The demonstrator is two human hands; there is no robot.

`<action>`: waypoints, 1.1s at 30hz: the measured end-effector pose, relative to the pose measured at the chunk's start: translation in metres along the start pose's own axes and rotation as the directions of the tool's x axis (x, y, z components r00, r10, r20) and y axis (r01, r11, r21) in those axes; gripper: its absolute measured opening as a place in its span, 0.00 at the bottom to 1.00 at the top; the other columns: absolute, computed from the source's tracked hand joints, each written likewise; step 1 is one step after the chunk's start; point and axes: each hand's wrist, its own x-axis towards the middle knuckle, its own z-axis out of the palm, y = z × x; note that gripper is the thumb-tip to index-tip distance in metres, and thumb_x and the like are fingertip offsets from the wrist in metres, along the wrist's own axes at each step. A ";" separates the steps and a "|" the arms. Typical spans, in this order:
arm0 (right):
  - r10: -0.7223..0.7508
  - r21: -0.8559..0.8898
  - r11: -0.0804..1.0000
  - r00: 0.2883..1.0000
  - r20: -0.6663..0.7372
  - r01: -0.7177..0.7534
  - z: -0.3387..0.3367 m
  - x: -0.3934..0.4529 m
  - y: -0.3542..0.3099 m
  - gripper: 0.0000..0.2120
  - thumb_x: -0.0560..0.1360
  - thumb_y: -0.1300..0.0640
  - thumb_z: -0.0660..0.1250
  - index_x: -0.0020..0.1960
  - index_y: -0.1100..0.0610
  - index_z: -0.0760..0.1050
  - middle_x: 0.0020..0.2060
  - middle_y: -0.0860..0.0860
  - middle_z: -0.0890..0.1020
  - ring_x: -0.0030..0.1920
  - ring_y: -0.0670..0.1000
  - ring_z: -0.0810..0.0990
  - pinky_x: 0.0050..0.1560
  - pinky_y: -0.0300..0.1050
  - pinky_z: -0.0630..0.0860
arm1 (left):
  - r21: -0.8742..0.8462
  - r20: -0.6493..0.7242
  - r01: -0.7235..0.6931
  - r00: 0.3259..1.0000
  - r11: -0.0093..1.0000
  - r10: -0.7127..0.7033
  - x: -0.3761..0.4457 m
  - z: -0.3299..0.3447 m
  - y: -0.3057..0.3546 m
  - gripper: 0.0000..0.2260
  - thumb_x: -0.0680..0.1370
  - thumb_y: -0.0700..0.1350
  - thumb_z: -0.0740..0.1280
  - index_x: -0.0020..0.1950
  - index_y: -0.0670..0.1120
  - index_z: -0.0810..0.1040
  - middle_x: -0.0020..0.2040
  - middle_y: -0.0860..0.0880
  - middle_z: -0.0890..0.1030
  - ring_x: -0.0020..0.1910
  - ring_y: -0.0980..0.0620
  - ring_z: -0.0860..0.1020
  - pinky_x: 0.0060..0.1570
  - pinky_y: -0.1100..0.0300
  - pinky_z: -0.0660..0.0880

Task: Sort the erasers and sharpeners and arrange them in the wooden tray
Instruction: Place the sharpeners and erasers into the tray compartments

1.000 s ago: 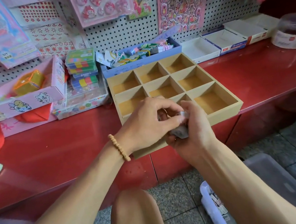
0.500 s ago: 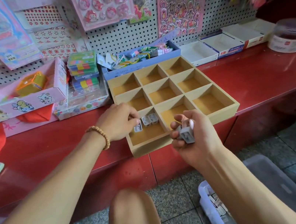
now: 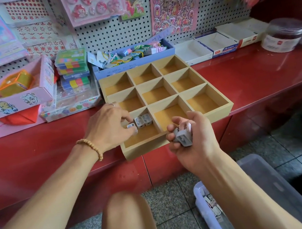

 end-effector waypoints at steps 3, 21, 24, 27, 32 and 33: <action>-0.009 0.055 0.998 1.000 0.018 0.008 -0.001 -0.002 -0.001 0.13 0.80 0.53 0.52 0.53 0.60 0.71 0.33 0.57 0.75 0.28 0.52 0.72 0.24 0.38 0.64 | 0.100 0.126 -0.023 0.992 0.995 0.010 0.002 0.001 -0.002 0.11 0.71 0.57 0.74 0.50 0.55 0.84 0.43 0.56 0.71 0.52 0.54 0.71 0.48 0.55 0.74; -0.010 0.155 0.988 1.000 0.029 0.006 0.011 0.001 0.004 0.09 0.80 0.63 0.55 0.55 0.64 0.72 0.40 0.59 0.78 0.33 0.53 0.78 0.33 0.45 0.75 | -0.473 -0.032 -0.206 0.976 0.856 0.217 -0.021 -0.026 0.061 0.07 0.70 0.49 0.76 0.47 0.55 0.84 0.40 0.55 0.76 0.35 0.59 0.74 0.37 0.70 0.68; -0.030 0.189 0.982 0.991 0.128 0.005 0.014 0.003 0.005 0.13 0.78 0.64 0.55 0.59 0.63 0.72 0.40 0.59 0.77 0.33 0.52 0.79 0.32 0.42 0.77 | -0.513 -0.009 -0.188 0.977 0.837 0.214 -0.024 -0.024 0.078 0.05 0.71 0.43 0.76 0.44 0.51 0.85 0.36 0.58 0.74 0.32 0.62 0.73 0.35 0.75 0.66; -0.045 0.138 0.990 0.988 0.151 0.024 0.016 0.003 0.005 0.14 0.78 0.64 0.54 0.59 0.64 0.73 0.41 0.59 0.78 0.35 0.52 0.79 0.33 0.42 0.77 | -0.601 0.037 -0.110 0.986 0.791 0.165 -0.021 -0.020 0.078 0.04 0.72 0.40 0.75 0.43 0.48 0.83 0.30 0.59 0.75 0.28 0.61 0.70 0.32 0.73 0.65; -0.036 0.147 0.989 0.993 0.113 0.019 0.015 0.000 0.007 0.21 0.80 0.63 0.54 0.71 0.68 0.68 0.50 0.62 0.77 0.38 0.54 0.80 0.33 0.43 0.78 | -0.588 0.051 -0.112 0.983 0.801 0.174 -0.023 -0.021 0.078 0.04 0.72 0.39 0.74 0.41 0.49 0.82 0.26 0.58 0.75 0.27 0.59 0.69 0.30 0.67 0.67; -0.038 0.153 0.988 0.993 0.110 0.021 0.016 -0.001 0.007 0.21 0.80 0.63 0.54 0.71 0.68 0.68 0.51 0.63 0.77 0.39 0.55 0.80 0.33 0.44 0.79 | -0.589 0.041 -0.114 0.985 0.800 0.170 -0.024 -0.022 0.078 0.05 0.72 0.39 0.73 0.41 0.49 0.82 0.27 0.56 0.75 0.27 0.59 0.69 0.31 0.66 0.67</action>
